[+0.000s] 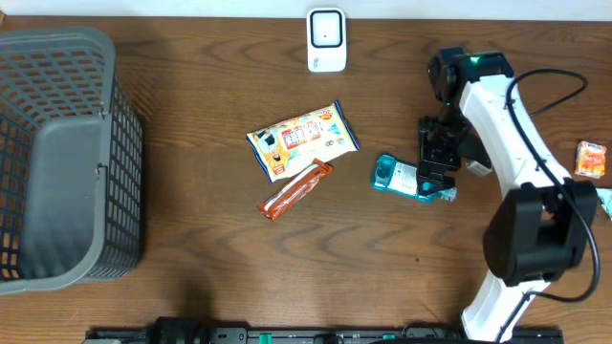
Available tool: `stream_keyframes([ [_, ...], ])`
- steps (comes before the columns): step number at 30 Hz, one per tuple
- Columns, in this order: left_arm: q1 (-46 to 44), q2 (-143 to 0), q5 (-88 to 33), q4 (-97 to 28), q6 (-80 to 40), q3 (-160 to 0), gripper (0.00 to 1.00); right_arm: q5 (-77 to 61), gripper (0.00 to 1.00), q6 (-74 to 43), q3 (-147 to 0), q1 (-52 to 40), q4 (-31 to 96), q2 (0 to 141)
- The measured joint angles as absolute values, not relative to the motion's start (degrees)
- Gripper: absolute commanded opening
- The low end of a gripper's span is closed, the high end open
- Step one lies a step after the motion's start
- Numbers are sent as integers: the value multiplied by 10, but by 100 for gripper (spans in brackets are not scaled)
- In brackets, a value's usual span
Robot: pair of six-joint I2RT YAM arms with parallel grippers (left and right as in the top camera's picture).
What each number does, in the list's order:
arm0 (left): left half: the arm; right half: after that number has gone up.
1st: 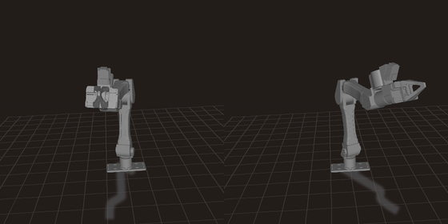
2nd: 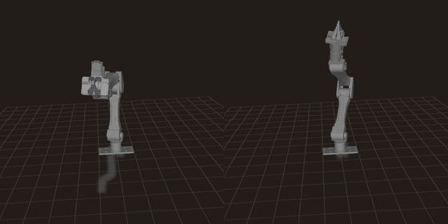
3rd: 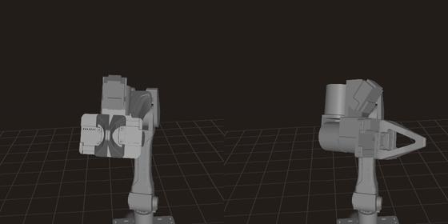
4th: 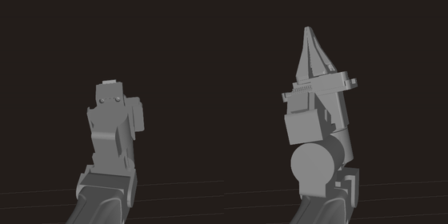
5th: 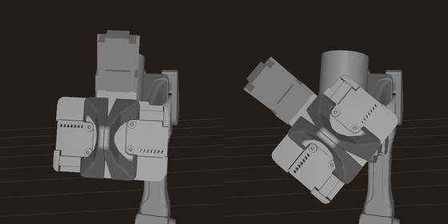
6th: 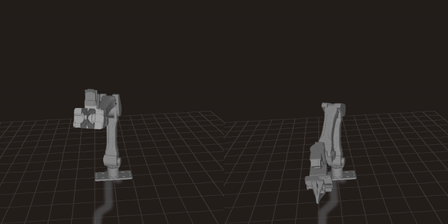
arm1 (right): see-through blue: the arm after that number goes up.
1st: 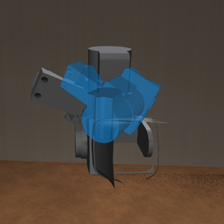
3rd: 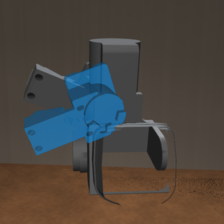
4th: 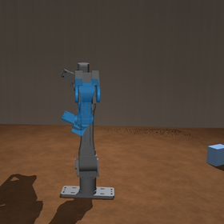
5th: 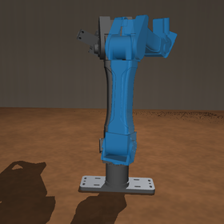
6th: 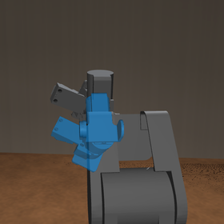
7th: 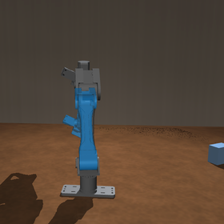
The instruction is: Scan the item barcode
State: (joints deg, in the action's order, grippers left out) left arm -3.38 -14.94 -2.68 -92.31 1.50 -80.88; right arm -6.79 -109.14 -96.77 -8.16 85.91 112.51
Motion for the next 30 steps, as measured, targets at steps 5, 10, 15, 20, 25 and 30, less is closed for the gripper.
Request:
stream_keyframes([
  [5, -34, -149, -27, -923, 15, -809, 99, -55, 99, -1099, -968, -69, 860, 1176],
  [10, -34, -149, -27, -923, 15, -809, 99, -54, 99, -1096, -968, -61, 869, 1218],
  [15, -34, -149, -27, -923, 15, -809, 99, -52, 99, -1091, -961, -53, 867, 1234],
  [20, -34, -149, -27, -923, 15, -809, 99, -40, 99, -1090, -919, -48, 809, 1236],
  [25, -34, -149, -27, -923, 15, -809, 99, -37, 99, -1074, -870, -42, 746, 1229],
  [30, -34, -149, -27, -923, 15, -809, 99, -40, 92, -1062, -856, -39, 730, 1220],
])
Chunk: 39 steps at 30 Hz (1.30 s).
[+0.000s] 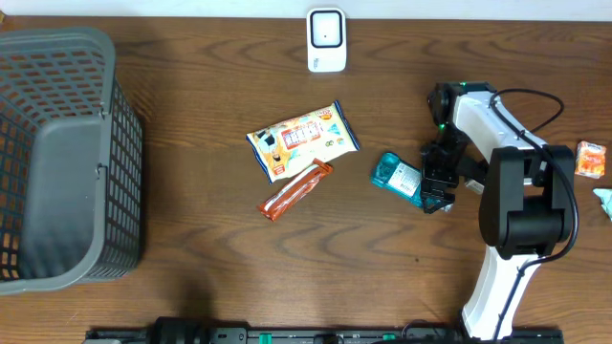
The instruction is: Scan the item barcode
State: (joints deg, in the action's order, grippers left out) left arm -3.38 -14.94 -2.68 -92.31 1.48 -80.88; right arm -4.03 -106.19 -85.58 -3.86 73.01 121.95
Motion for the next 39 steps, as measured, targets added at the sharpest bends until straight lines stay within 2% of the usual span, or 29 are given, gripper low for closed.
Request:
stream_keyframes([
  [8, -34, -149, -27, -923, 15, -809, 99, -38, 80, -1060, -791, -40, 646, 1185],
  [13, -34, -149, -27, -923, 15, -809, 99, -38, 64, -1064, -752, -40, 591, 1163],
  [17, -34, -149, -27, -923, 15, -809, 99, -40, 56, -1065, -735, -40, 572, 1150],
  [24, -34, -149, -27, -923, 15, -809, 99, -57, 47, -1021, -733, -40, 525, 1148],
  [27, -34, -149, -27, -923, 15, -809, 99, -62, 46, -990, -734, -40, 517, 1149],
  [33, -34, -149, -27, -923, 15, -809, 100, -69, 35, -873, -759, -39, 517, 1161],
  [39, -34, -149, -27, -923, 15, -809, 99, -73, 34, -728, -781, -37, 517, 1171],
])
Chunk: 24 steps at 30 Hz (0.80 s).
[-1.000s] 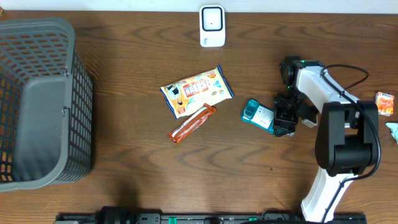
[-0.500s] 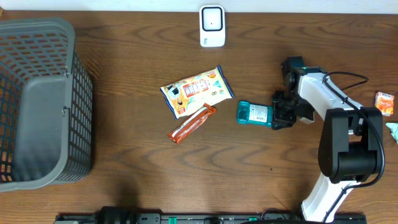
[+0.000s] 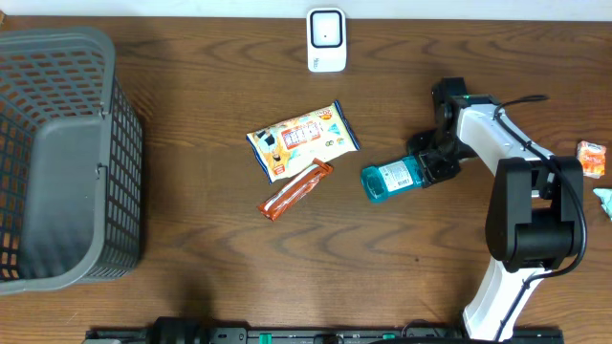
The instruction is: Scan the item barcode
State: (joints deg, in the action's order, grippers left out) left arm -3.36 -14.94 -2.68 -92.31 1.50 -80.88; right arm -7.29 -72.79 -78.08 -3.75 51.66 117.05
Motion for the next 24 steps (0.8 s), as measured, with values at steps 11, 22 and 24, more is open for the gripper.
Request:
stream_keyframes([
  [11, -34, -149, -27, -923, 15, -809, 99, -74, 38, -591, -780, -39, 505, 1105],
  [22, -34, -149, -27, -923, 15, -809, 99, -75, 95, -551, -780, -65, 502, 1032],
  [24, -34, -149, -27, -923, 15, -809, 99, -68, 96, -548, -780, -66, 507, 1032],
])
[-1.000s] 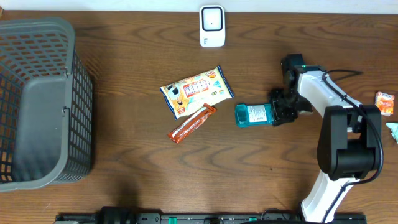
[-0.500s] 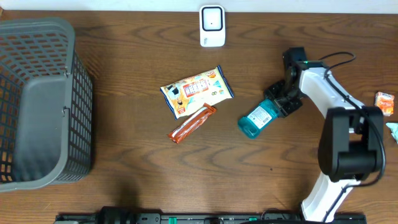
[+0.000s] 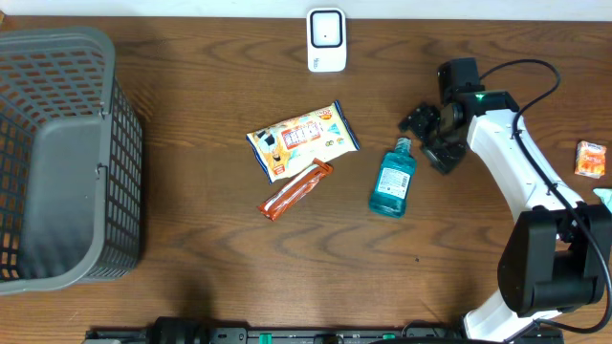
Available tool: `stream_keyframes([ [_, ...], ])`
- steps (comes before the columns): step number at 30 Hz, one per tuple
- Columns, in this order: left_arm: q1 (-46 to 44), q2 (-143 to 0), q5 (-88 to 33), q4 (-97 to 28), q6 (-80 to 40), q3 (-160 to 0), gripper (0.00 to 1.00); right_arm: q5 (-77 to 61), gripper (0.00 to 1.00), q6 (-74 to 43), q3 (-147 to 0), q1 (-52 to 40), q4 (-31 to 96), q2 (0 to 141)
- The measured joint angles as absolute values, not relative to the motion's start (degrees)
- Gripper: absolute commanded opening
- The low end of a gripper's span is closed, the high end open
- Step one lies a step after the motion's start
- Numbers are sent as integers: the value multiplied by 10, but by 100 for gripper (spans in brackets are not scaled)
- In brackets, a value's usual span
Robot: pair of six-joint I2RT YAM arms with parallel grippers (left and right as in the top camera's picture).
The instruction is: Scan the item barcode
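Observation:
A teal mouthwash bottle (image 3: 392, 182) lies flat on the wooden table (image 3: 210, 277), its cap towards the far right and its white label facing up. The white barcode scanner (image 3: 326, 40) stands at the far edge, well beyond the bottle. My right gripper (image 3: 427, 137) hovers just past the bottle's cap, apart from it, and its dark fingers (image 3: 415, 119) look spread open with nothing between them. The left gripper does not show in the overhead view.
A grey mesh basket (image 3: 57, 158) fills the left side. A colourful snack packet (image 3: 302, 139) and an orange bar (image 3: 296, 189) lie left of the bottle. A small orange packet (image 3: 591, 159) sits at the right edge.
The right gripper was on the cap end of the bottle and is now off it, farther back. The bottle has turned from lying crosswise to pointing cap-first towards the far side.
The right gripper stood over the right end of the bottle, which lay slanted to the near right. Later the bottle sat slightly farther left, then lay crosswise with its label up. Now it is let go, with the gripper drawn back.

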State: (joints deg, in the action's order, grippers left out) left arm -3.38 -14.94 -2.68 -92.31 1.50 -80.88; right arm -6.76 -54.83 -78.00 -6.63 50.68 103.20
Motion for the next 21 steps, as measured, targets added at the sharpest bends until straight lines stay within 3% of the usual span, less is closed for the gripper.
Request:
stream_keyframes([
  [4, -34, -149, -27, -923, 15, -809, 99, -63, 89, -536, -780, -66, 517, 1032],
  [9, -34, -149, -27, -923, 15, -809, 99, -68, 99, -476, -780, -84, 511, 1032],
  [21, -34, -149, -27, -923, 15, -809, 99, 63, 99, -434, -829, -204, 574, 1032],
])
